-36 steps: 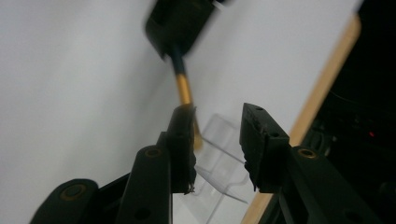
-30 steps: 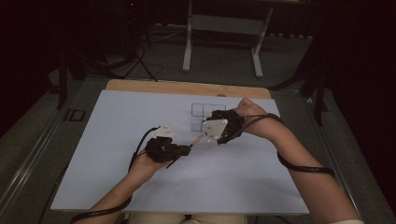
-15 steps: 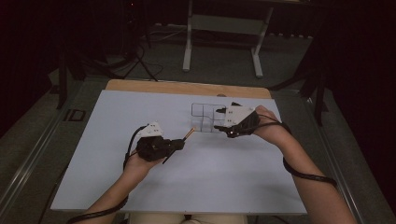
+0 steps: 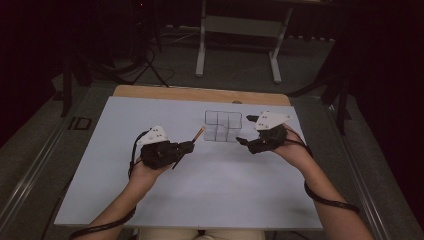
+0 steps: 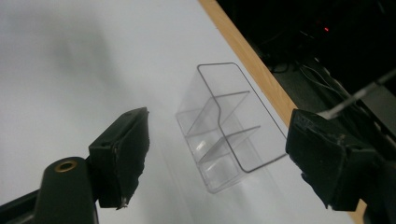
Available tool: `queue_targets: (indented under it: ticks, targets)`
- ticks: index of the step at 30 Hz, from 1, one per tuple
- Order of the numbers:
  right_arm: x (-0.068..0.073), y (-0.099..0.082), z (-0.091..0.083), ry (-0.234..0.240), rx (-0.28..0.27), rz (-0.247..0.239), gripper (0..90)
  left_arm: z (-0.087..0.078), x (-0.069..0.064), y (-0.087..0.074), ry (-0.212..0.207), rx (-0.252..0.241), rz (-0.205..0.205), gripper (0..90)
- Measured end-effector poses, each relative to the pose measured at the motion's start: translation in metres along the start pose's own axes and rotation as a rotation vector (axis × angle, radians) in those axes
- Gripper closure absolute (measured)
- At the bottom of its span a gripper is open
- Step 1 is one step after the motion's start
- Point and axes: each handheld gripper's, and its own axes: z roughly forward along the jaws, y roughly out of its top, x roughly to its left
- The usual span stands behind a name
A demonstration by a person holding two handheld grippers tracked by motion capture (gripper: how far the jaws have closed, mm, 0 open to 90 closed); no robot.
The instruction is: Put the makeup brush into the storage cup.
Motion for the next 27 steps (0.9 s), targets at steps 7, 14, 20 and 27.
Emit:
queue_targets:
  ticks: [7, 14, 20, 27]
  targets:
    - [0.008, -0.015, -0.007, -0.006, -0.062, 0.128, 11.5, -0.004, 0.0, 0.005, 0.015, -0.045, 0.016, 84.4]
    - [0.013, -0.032, -0.018, -0.035, -0.132, 0.239, 11.5, -0.006, 0.001, 0.011, 0.024, -0.09, 0.029, 84.4]
    - [0.022, -0.04, -0.034, -0.081, -0.202, 0.284, 11.6, -0.003, 0.003, 0.016, 0.021, -0.124, 0.037, 84.4]
    - [0.034, -0.046, -0.057, -0.137, -0.265, 0.321, 13.3, 0.001, 0.004, 0.022, 0.029, -0.158, 0.049, 84.4]
